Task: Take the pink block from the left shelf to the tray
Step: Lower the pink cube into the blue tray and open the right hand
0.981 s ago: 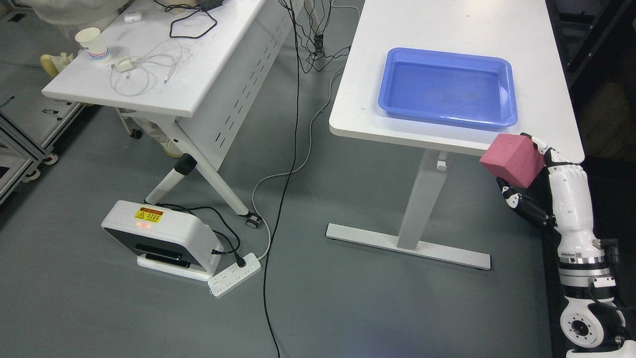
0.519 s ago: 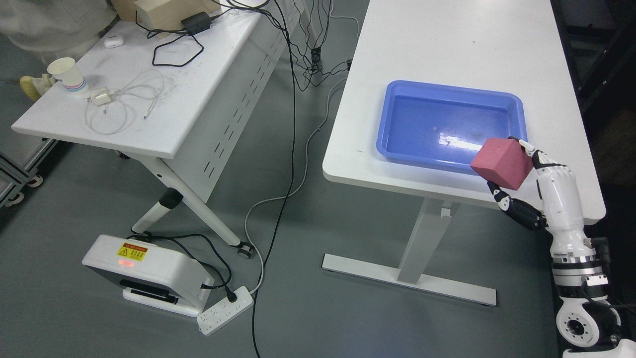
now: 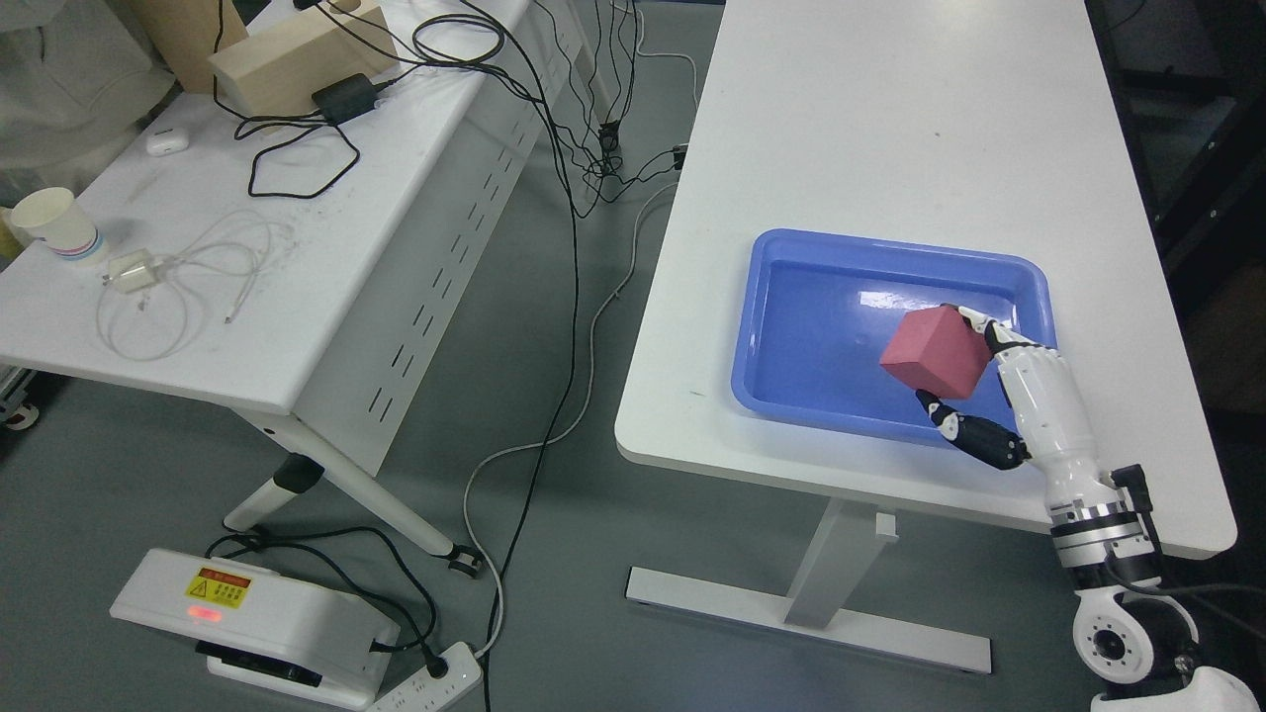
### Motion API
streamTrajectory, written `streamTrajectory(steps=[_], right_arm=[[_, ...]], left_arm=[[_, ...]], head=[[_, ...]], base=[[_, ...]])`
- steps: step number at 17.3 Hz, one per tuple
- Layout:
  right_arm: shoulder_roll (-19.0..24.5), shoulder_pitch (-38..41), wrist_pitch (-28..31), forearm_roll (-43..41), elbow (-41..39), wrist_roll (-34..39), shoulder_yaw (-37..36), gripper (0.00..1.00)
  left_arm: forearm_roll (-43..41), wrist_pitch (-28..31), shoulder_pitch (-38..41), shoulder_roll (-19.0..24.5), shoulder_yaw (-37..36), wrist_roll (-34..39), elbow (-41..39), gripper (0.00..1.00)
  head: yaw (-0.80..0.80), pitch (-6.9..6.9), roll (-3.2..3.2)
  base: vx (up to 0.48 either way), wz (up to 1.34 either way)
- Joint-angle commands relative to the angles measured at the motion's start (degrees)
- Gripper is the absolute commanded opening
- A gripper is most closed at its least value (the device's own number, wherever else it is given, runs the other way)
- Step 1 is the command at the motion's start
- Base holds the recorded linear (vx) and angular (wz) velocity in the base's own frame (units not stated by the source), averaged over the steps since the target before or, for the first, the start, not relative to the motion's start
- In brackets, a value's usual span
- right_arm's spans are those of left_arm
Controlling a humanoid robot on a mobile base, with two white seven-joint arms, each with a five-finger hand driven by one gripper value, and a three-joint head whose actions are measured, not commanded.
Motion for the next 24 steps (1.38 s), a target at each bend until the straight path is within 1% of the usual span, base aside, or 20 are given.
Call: streamTrajectory(steps=[1, 3, 6, 8, 11, 14, 17, 18, 19, 22, 24], right_arm=[[-0.23, -0.35, 2.65, 0.95, 0.75, 3.61, 7.37, 0.07], [-0.23, -0.53, 3.62, 1.21, 0.84, 5.72, 7.72, 0.09], [-0.23, -0.53, 3.80, 1.12, 0.84, 5.82, 7.72, 0.12], [-0.23, -0.44, 4.94, 0.86, 0.84, 5.91, 7.64, 0.22], [-0.23, -0.53, 8.45, 0.42, 0.84, 5.91, 7.55, 0.45], [-0.23, -0.53, 9.16, -0.45, 0.84, 6.00, 7.02, 0.66], [-0.84, -0.44, 9.08, -4.40, 0.84, 7.31, 6.84, 0.79], [-1.36, -0.35, 8.73, -6.41, 0.84, 7.40, 6.41, 0.87], [-1.63, -0.35, 8.64, -8.52, 0.84, 7.49, 5.97, 0.91], [-3.21, -0.35, 8.20, -15.11, 0.84, 8.62, 5.44, 0.97], [-4.09, -0.53, 7.06, -22.74, 0.84, 13.79, 4.39, 0.98]], left_arm=[[0.00, -0.04, -1.84, 1.00, 0.00, 0.03, -1.00, 1.00], [0.00, -0.04, -1.84, 1.00, 0.00, 0.03, -1.00, 1.00], [-0.09, -0.04, -1.84, 1.00, 0.00, 0.03, -1.00, 1.00], [0.00, -0.04, -1.84, 1.00, 0.00, 0.03, -1.00, 1.00], [0.00, -0.04, -1.84, 1.00, 0.00, 0.03, -1.00, 1.00], [0.00, -0.04, -1.84, 1.00, 0.00, 0.03, -1.00, 1.00], [0.00, -0.04, -1.84, 1.00, 0.00, 0.03, -1.00, 1.00], [0.00, -0.04, -1.84, 1.00, 0.00, 0.03, -1.00, 1.00], [0.00, -0.04, -1.84, 1.00, 0.00, 0.03, -1.00, 1.00], [0.00, -0.04, -1.84, 1.00, 0.00, 0.03, -1.00, 1.00], [0.00, -0.04, -1.84, 1.00, 0.00, 0.03, -1.00, 1.00]], head=[[0.00, 0.00, 0.00], [0.00, 0.00, 0.00], [0.00, 0.00, 0.00], [0.00, 0.00, 0.00], [0.00, 0.00, 0.00], [0.00, 0.01, 0.00], [0.00, 0.01, 0.00], [0.00, 0.01, 0.00], [0.00, 0.01, 0.00], [0.00, 0.01, 0.00], [0.00, 0.01, 0.00]], base=[[0.223, -0.06], [0.207, -0.06], [0.169, -0.06], [0.151, -0.06], [0.120, -0.07], [0.087, -0.05], [0.045, -0.02], [0.000, 0.00], [0.000, 0.00], [-0.004, 0.00], [-0.006, 0.00]])
